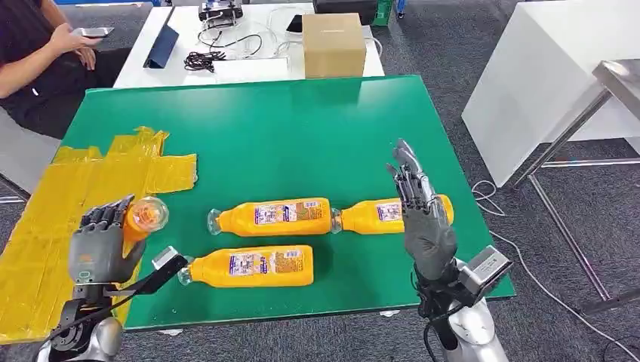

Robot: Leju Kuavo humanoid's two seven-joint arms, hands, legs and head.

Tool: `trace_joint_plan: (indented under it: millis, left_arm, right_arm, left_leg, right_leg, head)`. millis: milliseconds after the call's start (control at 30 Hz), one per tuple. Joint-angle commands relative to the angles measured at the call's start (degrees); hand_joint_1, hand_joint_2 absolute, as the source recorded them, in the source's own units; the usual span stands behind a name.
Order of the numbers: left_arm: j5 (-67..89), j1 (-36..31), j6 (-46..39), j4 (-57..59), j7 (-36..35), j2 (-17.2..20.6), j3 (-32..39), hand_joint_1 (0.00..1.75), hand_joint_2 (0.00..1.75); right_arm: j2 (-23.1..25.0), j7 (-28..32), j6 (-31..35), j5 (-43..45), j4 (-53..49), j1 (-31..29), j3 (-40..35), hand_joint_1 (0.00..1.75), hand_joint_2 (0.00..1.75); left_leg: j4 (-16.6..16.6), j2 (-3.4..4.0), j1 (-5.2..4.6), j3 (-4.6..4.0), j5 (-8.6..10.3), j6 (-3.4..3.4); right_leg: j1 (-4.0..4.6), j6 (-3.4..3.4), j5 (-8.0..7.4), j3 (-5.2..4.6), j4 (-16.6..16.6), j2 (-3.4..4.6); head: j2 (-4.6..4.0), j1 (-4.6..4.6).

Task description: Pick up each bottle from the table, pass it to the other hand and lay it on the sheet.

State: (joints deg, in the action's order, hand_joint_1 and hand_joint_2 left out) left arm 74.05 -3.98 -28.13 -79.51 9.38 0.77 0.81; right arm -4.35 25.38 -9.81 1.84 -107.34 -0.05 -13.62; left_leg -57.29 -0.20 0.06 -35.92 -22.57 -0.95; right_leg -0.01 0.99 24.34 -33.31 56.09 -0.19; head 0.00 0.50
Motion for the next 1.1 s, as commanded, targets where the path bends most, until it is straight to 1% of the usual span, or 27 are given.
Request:
trace_joint_plan:
  millis: [33, 67, 100, 133, 200, 233, 267, 300, 333, 367, 400, 433, 467, 500, 533, 633, 733, 767, 800, 833, 867, 900, 933, 967, 1000, 1033, 1100]
  left_arm:
    - [1.4, -0.9, 2.9, 5.8, -1.0, 3.4, -3.4, 1.75, 1.75]
    - [3.4, -0.9, 3.2, 5.8, -1.7, 4.0, -4.0, 1.50, 1.75]
    - [5.3, -1.0, 3.3, 6.1, -2.4, 4.4, -4.4, 0.00, 1.75]
    - [6.0, -1.5, 4.4, 6.9, -4.2, 4.0, -3.9, 0.00, 0.00]
    - [5.9, -2.6, 4.9, 8.7, -4.9, 3.6, -4.1, 0.00, 0.00]
    - [6.1, -2.9, 4.6, 9.3, -5.2, 3.6, -4.1, 0.00, 0.00]
    - [6.5, -3.1, 4.6, 9.8, -5.5, 3.7, -4.3, 0.00, 0.00]
    - [7.3, -3.6, 4.8, 10.7, -6.3, 3.9, -4.6, 0.00, 0.00]
    - [7.7, -4.0, 5.2, 11.4, -7.1, 4.0, -4.7, 0.00, 0.00]
    - [8.2, -4.5, 5.6, 12.0, -7.9, 4.2, -4.9, 0.00, 0.00]
    - [10.0, -5.0, 6.6, 13.0, -10.3, 4.5, -5.2, 0.00, 0.00]
    - [10.1, -5.2, 7.0, 13.4, -10.7, 4.5, -5.2, 0.00, 0.00]
    - [9.6, -5.4, 7.1, 13.9, -11.1, 4.3, -4.7, 0.00, 0.00]
    - [9.4, -5.4, 6.8, 13.8, -11.3, 4.2, -4.5, 0.00, 0.00]
    - [7.7, -5.1, 5.9, 13.5, -11.1, 3.7, -3.6, 0.00, 0.00]
    - [7.7, -5.1, 5.9, 13.5, -11.1, 3.7, -3.6, 0.00, 0.00]
    - [7.7, -5.1, 5.9, 13.5, -11.1, 3.7, -3.6, 0.00, 0.00]
    - [7.7, -5.1, 5.9, 13.5, -11.1, 3.7, -3.6, 0.00, 0.00]
    - [0.2, -4.3, 4.2, 11.8, -8.1, 2.3, -1.2, 0.00, 0.00]
    - [-4.8, -3.7, 3.4, 10.7, -6.0, 1.4, 0.4, 0.00, 0.00]
    - [-13.3, -3.2, 4.1, 9.3, -1.9, 0.5, 2.3, 0.00, 0.00]
    - [-17.6, -2.8, 2.6, 7.9, 0.0, -0.4, 4.3, 0.00, 0.00]
    - [-26.0, -2.4, 4.0, 6.2, 3.7, -1.8, 6.2, 0.00, 0.00]
    - [-36.3, -2.0, 6.9, 4.4, 7.9, -3.3, 8.5, 0.00, 0.00]
    - [-44.4, -1.7, 9.2, 2.7, 10.2, -4.6, 10.8, 0.00, 0.00]
    - [-51.5, -1.5, 12.3, 1.3, 11.5, -5.5, 12.2, 0.00, 0.00]
    - [-65.7, -1.2, 19.3, -0.8, 11.4, -6.2, 14.0, 0.00, 0.00]
  right_arm:
    - [-1.4, -0.9, -0.6, -0.3, 4.6, -2.0, -1.2, 0.00, 0.00]
    - [-1.4, -1.0, -0.7, -0.3, 4.8, -2.2, -1.3, 0.00, 0.00]
    - [-1.3, -1.6, -0.8, -0.5, 5.3, -2.5, -1.6, 0.00, 0.00]
    - [-1.4, -3.7, 0.3, -3.7, 6.2, -3.1, -2.6, 0.00, 0.00]
    - [-1.4, -7.6, 3.6, -11.2, 8.9, -4.8, -5.4, 0.00, 0.00]
    - [-1.4, -9.1, 4.6, -13.7, 10.3, -5.6, -6.5, 0.00, 0.00]
    - [-1.3, -9.7, 5.1, -14.7, 11.2, -6.2, -7.2, 0.00, 0.00]
    - [-1.1, -10.4, 6.4, -16.9, 12.1, -6.8, -8.1, 0.00, 1.75]
    - [-0.9, -11.4, 7.0, -18.0, 13.1, -7.3, -8.9, 0.00, 1.75]
    - [-0.9, -12.0, 7.6, -18.8, 13.6, -7.6, -9.6, 0.00, 1.75]
    - [-1.0, -12.2, 7.9, -18.7, 13.9, -7.7, -10.2, 0.00, 1.75]
    - [-1.0, -12.3, 8.0, -18.7, 13.9, -7.6, -10.2, 0.00, 1.75]
    - [-1.1, -12.3, 8.1, -18.7, 13.6, -7.3, -10.1, 0.00, 1.75]
    - [-1.2, -12.4, 8.1, -18.7, 13.5, -7.2, -10.1, 0.00, 1.75]
    - [-1.4, -12.5, 8.2, -18.7, 13.2, -6.9, -10.0, 0.00, 1.75]
    - [-1.4, -12.5, 8.2, -18.7, 13.2, -6.9, -10.0, 0.00, 1.75]
    - [-1.4, -12.5, 8.2, -18.7, 13.2, -6.9, -10.0, 0.00, 1.75]
    - [-1.4, -12.5, 8.2, -18.7, 13.2, -6.9, -10.0, 0.00, 1.75]
    - [-1.5, -13.4, 8.5, -19.2, 13.0, -6.5, -9.8, 0.00, 1.75]
    - [-1.8, -14.3, 8.9, -20.6, 13.3, -6.5, -10.1, 0.00, 1.75]
    - [-2.0, -15.2, 9.7, -22.6, 13.8, -6.5, -10.6, 0.00, 1.75]
    - [-2.1, -16.6, 11.1, -26.2, 15.0, -7.0, -11.4, 0.00, 1.75]
    - [-1.8, -17.3, 11.3, -27.5, 16.2, -7.5, -11.9, 0.00, 1.75]
    - [-1.7, -18.2, 11.9, -29.6, 17.8, -8.1, -12.6, 0.00, 1.75]
    - [-1.1, -19.0, 12.4, -31.1, 19.8, -8.9, -13.2, 0.00, 1.75]
    - [-0.9, -19.5, 12.5, -32.6, 21.6, -9.8, -14.1, 0.00, 1.75]
    - [-0.4, -21.0, 12.6, -35.8, 26.7, -12.7, -16.7, 0.00, 1.75]
  left_leg:
    - [0.1, 0.06, 0.00, 0.20, -0.06, 0.03]
    - [0.0, 0.12, 0.03, 0.31, -0.12, 0.05]
    - [0.1, 0.08, -0.01, 0.18, -0.05, 0.03]
    - [0.1, 0.10, 0.01, 0.28, -0.09, 0.05]
    - [0.1, 0.13, 0.01, 0.30, -0.09, 0.06]
    - [0.1, 0.11, 0.01, 0.20, -0.04, 0.04]
    - [0.1, 0.17, 0.03, 0.32, -0.07, 0.07]
    - [0.1, 0.13, 0.01, 0.22, -0.04, 0.04]
    - [0.1, 0.19, 0.04, 0.34, -0.08, 0.07]
    - [0.1, 0.12, 0.02, 0.23, -0.02, 0.06]
    - [0.1, 0.12, 0.02, 0.33, -0.05, 0.07]
    - [0.1, 0.07, 0.02, 0.23, 0.00, 0.07]
    - [0.1, 0.06, 0.04, 0.33, -0.04, 0.09]
    - [0.1, 0.06, 0.02, 0.24, -0.01, 0.06]
    - [0.1, 0.07, 0.04, 0.34, -0.07, 0.08]
    - [0.0, 0.04, 0.03, 0.25, -0.05, 0.07]
    - [0.0, 0.08, 0.04, 0.36, -0.12, 0.08]
    - [0.0, 0.04, 0.02, 0.26, -0.06, 0.07]
    - [0.0, 0.07, 0.05, 0.33, -0.10, 0.09]
    - [0.0, 0.05, 0.03, 0.20, -0.04, 0.07]
    - [0.0, 0.08, 0.04, 0.31, -0.10, 0.08]
    - [0.0, 0.07, 0.03, 0.12, -0.03, 0.05]
    - [0.0, 0.15, 0.06, 0.26, -0.10, 0.07]
    - [0.0, 0.11, 0.04, 0.12, -0.03, 0.05]
    - [0.0, 0.16, 0.06, 0.27, -0.11, 0.07]
    - [0.0, 0.26, 0.07, 0.21, -0.10, 0.05]
    - [0.0, 0.26, 0.07, 0.18, -0.08, 0.06]
  right_leg:
    - [0.00, 0.02, 0.03, 0.20, -0.1, 0.06]
    - [0.02, 0.02, 0.06, 0.30, -0.1, 0.12]
    - [-0.02, 0.01, 0.03, 0.16, 0.0, 0.08]
    - [0.00, 0.02, 0.05, 0.27, -0.1, 0.10]
    - [0.01, 0.02, 0.03, 0.28, -0.1, 0.13]
    - [0.01, 0.01, -0.01, 0.19, -0.1, 0.11]
    - [0.02, 0.01, 0.00, 0.30, -0.1, 0.17]
    - [0.01, 0.01, -0.01, 0.20, -0.1, 0.12]
    - [0.04, 0.01, 0.00, 0.30, -0.1, 0.19]
    - [0.02, 0.00, -0.01, 0.20, -0.1, 0.11]
    - [0.02, 0.01, 0.01, 0.29, -0.1, 0.11]
    - [0.02, 0.00, 0.00, 0.21, -0.1, 0.06]
    - [0.04, 0.00, 0.03, 0.33, -0.1, 0.05]
    - [0.02, 0.00, 0.02, 0.23, -0.1, 0.05]
    - [0.04, 0.01, 0.06, 0.35, -0.1, 0.06]
    - [0.03, 0.01, 0.05, 0.27, -0.1, 0.03]
    - [0.04, 0.02, 0.10, 0.37, -0.1, 0.08]
    - [0.02, 0.02, 0.06, 0.27, -0.1, 0.04]
    - [0.04, 0.02, 0.08, 0.35, -0.1, 0.07]
    - [0.02, 0.01, 0.03, 0.21, -0.1, 0.05]
    - [0.04, 0.02, 0.07, 0.33, -0.1, 0.08]
    - [0.03, 0.02, 0.01, 0.13, -0.1, 0.06]
    - [0.06, 0.02, 0.04, 0.27, -0.1, 0.14]
    - [0.04, 0.02, 0.00, 0.13, -0.1, 0.10]
    - [0.05, 0.03, 0.05, 0.29, -0.1, 0.15]
    - [0.07, 0.02, 0.00, 0.20, -0.1, 0.25]
    - [0.07, 0.02, -0.02, 0.17, -0.1, 0.26]
  head:
    - [0.00, -0.02]
    - [0.00, 0.00]
    - [0.00, -0.02]
    - [0.00, 0.00]
    - [0.00, 0.00]
    - [0.00, 0.00]
    - [0.00, 0.00]
    - [0.00, 0.00]
    - [0.00, -0.02]
    - [0.00, 0.00]
    - [0.00, -0.02]
    - [0.00, 0.00]
    - [0.00, 0.00]
    - [0.00, -0.02]
    - [0.00, -0.02]
    - [0.00, 0.00]
    - [0.00, 0.00]
    - [0.00, -0.02]
    - [0.00, 0.00]
    - [0.00, 0.00]
    - [0.00, 0.00]
    - [0.00, 0.00]
    - [0.00, -0.02]
    - [0.00, -0.02]
    - [0.00, -0.02]
    - [0.00, 0.00]
    - [0.00, 0.00]
